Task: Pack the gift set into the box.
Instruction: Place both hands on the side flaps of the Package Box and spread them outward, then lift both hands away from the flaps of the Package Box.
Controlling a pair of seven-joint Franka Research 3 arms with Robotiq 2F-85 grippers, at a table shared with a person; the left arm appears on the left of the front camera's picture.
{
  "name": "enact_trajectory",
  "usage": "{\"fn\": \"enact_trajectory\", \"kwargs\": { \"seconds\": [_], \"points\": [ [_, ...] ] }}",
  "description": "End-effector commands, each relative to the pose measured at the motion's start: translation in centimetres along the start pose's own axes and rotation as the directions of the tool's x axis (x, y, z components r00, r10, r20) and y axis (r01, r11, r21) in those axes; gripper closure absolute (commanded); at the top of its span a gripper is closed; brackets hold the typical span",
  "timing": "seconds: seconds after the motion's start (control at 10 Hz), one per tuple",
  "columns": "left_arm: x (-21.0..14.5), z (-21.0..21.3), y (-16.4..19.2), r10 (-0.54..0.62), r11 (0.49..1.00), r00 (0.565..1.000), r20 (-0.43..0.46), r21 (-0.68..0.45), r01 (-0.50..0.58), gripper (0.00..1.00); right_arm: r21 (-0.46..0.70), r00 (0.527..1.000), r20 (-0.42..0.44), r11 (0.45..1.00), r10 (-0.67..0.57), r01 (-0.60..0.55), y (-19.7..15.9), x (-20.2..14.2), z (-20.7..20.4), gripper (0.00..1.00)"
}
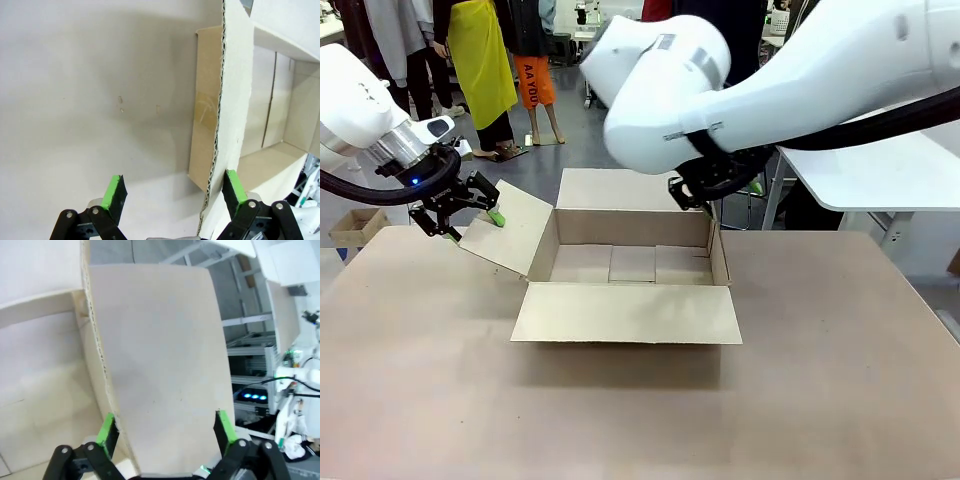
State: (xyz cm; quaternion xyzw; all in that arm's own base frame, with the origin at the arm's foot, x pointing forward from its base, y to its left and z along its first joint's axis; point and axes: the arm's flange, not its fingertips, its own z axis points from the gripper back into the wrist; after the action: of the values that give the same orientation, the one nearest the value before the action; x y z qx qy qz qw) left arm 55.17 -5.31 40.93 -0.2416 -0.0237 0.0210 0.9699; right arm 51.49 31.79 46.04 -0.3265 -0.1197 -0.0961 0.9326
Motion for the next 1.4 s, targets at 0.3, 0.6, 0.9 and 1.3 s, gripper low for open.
{"fn": "enact_trajectory", "kwargs": {
  "seconds": [0.3, 0.6, 0.9, 1.3],
  "points": [
    [-0.2, 0.2, -0.1, 0.008, 1.0, 1.0, 0.007, 0.014, -0.008, 0.0, 0.266, 0.986, -0.168, 0.963, 0.014, 0.032, -6.9, -1.4, -9.8, 0.0],
    [-0.2, 0.2, -0.1, 0.008, 1.0, 1.0, 0.007, 0.014, -0.008, 0.0, 0.209, 0.99, -0.136, 0.977, -0.021, 0.049, -6.0, 0.3, -8.1, 0.0],
    [-0.2, 0.2, -0.1, 0.008, 1.0, 1.0, 0.007, 0.014, -0.008, 0.0, 0.209, 0.99, -0.136, 0.977, -0.021, 0.049, -6.0, 0.3, -8.1, 0.0],
    [-0.2, 0.2, -0.1, 0.008, 1.0, 1.0, 0.007, 0.014, -0.008, 0.0, 0.209, 0.99, -0.136, 0.977, -0.021, 0.049, -6.0, 0.3, -8.1, 0.0]
  ]
}}
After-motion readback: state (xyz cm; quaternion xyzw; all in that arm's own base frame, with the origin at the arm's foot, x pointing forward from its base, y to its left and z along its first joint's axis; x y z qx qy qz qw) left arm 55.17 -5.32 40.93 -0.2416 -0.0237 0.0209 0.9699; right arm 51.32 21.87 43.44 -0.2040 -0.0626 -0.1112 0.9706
